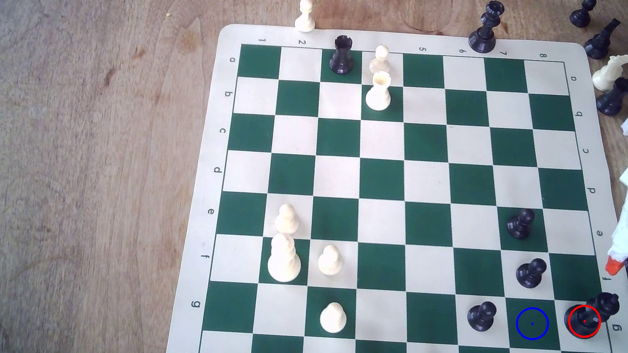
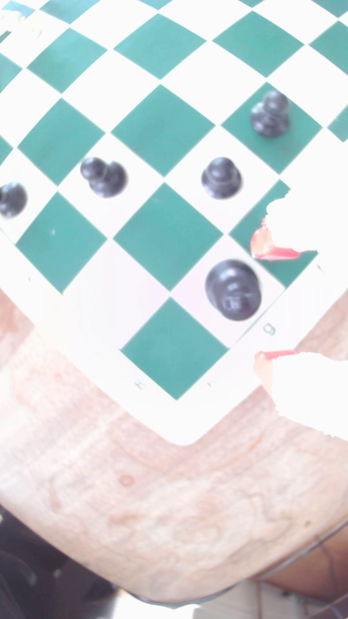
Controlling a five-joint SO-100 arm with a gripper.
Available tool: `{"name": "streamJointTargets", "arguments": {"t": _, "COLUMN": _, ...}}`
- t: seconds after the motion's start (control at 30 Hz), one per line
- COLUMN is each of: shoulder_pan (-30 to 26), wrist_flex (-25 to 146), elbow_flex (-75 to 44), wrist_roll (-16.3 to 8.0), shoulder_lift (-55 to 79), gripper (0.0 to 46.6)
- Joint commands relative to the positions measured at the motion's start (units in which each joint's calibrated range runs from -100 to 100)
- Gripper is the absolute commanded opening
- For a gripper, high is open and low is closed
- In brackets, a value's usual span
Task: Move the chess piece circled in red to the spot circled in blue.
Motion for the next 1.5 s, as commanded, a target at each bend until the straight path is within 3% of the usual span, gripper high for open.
{"name": "streamJointTargets", "arguments": {"t": 0.0, "shoulder_pan": -0.3, "wrist_flex": -3.1, "elbow_flex": 0.1, "wrist_roll": -0.2, "shoulder_lift": 0.9, "gripper": 15.5}}
{"name": "streamJointTargets", "arguments": {"t": 0.57, "shoulder_pan": 1.0, "wrist_flex": -7.7, "elbow_flex": 0.7, "wrist_roll": -1.0, "shoulder_lift": 8.0, "gripper": 16.6}}
{"name": "streamJointTargets", "arguments": {"t": 1.47, "shoulder_pan": -1.9, "wrist_flex": -11.5, "elbow_flex": -0.1, "wrist_roll": -2.0, "shoulder_lift": 14.1, "gripper": 13.1}}
